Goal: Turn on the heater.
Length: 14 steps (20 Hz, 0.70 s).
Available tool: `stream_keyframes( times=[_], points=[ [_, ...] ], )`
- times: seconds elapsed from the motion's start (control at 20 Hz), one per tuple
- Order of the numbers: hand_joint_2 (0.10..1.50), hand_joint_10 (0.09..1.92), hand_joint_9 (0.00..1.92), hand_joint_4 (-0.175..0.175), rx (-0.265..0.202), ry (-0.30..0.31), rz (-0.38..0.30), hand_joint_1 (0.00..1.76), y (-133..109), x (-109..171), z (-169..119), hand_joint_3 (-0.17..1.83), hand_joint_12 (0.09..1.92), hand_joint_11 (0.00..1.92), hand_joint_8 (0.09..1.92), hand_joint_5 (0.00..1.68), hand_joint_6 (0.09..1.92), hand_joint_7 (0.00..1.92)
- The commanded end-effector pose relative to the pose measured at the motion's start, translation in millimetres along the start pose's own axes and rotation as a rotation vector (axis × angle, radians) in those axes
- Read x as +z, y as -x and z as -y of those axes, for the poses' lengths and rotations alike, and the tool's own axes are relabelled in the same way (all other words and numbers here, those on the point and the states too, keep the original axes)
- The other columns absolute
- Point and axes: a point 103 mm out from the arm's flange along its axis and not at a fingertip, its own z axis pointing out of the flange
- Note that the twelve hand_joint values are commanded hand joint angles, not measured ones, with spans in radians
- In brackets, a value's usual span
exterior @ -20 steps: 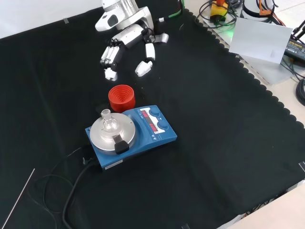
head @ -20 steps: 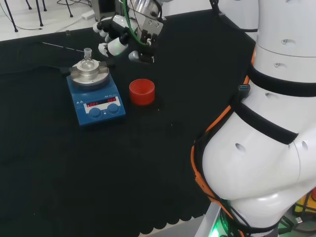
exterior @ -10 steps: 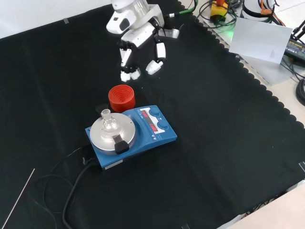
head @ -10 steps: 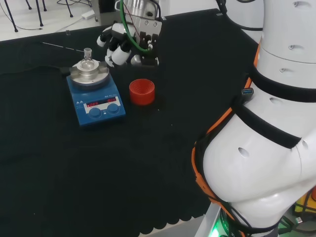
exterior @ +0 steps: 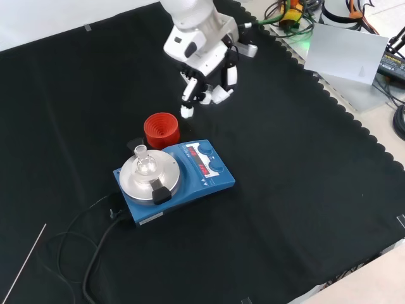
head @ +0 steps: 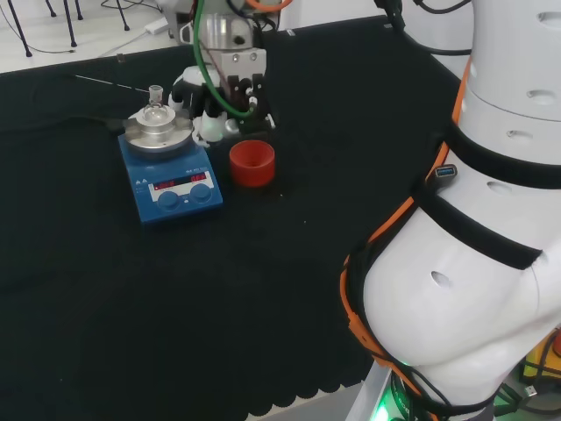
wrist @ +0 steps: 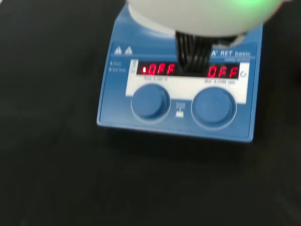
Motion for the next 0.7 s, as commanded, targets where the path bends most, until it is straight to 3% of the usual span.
stream_keyframes(
  times=[0.05, 0.2, 0.4, 0.6, 0.7],
  points=[
    [0.41, 0.72, 1.59, -0.093, -0.004, -0.05, 0.089, 1.43, -26, 13, 9, 1.16, 0.69, 1.63, 1.05, 0.4, 0.45, 1.25],
    [0.53, 0.72, 1.63, -0.089, -0.001, -0.077, 0.104, 1.3, -32, 17, 10, 1.0, 0.75, 1.65, 1.07, 0.41, 0.44, 1.38],
    [0.56, 0.77, 1.66, -0.085, -0.001, -0.102, 0.117, 1.27, -35, 22, 12, 0.95, 0.84, 1.68, 1.08, 0.42, 0.43, 1.45],
    [0.55, 0.94, 1.73, -0.074, 0.006, -0.15, 0.142, 1.26, -36, 26, 13, 0.97, 1.04, 1.8, 1.2, 0.43, 0.45, 1.52],
    [0.56, 1.1, 1.8, -0.065, 0.011, -0.174, 0.16, 1.26, -37, 29, 14, 0.98, 1.29, 1.89, 1.37, 0.43, 0.47, 1.59]
  ],
)
